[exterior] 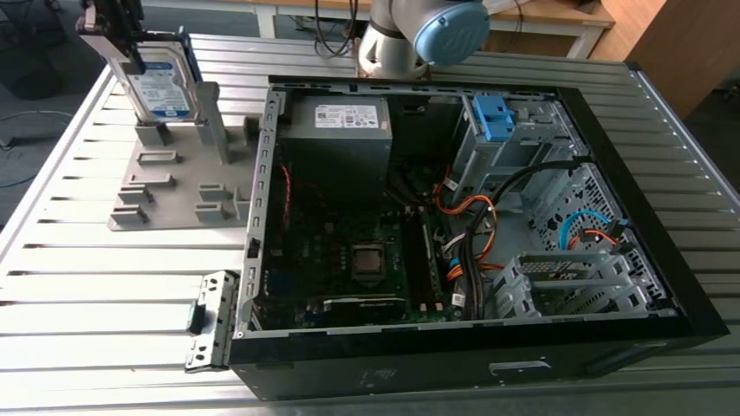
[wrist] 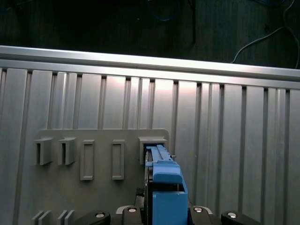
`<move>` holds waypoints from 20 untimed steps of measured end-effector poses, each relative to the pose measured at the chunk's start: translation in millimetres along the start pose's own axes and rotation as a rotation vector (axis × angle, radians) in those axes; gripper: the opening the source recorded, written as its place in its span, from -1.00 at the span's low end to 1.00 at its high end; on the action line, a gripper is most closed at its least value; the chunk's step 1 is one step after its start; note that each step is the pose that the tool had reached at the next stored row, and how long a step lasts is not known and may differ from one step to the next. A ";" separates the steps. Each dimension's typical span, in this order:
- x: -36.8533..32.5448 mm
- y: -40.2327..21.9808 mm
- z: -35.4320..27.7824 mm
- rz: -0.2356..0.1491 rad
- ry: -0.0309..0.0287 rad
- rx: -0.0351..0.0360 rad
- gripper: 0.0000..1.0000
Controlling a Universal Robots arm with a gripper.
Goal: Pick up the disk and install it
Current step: 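Pick up the disk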
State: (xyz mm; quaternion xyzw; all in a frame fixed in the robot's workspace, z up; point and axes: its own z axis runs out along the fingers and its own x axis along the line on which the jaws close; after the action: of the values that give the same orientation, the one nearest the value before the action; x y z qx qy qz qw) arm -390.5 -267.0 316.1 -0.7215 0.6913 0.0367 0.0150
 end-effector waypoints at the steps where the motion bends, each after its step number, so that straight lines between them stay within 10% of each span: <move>1: 0.0 0.0 -0.4 0.000 0.0000 0.0001 -0.27; 20: -0.6 0.2 -8.2 0.000 0.0000 -0.0002 -0.27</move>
State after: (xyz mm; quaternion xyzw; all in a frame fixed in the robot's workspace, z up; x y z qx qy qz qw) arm -390.5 -267.0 324.3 -0.7215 0.6913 0.0367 0.0149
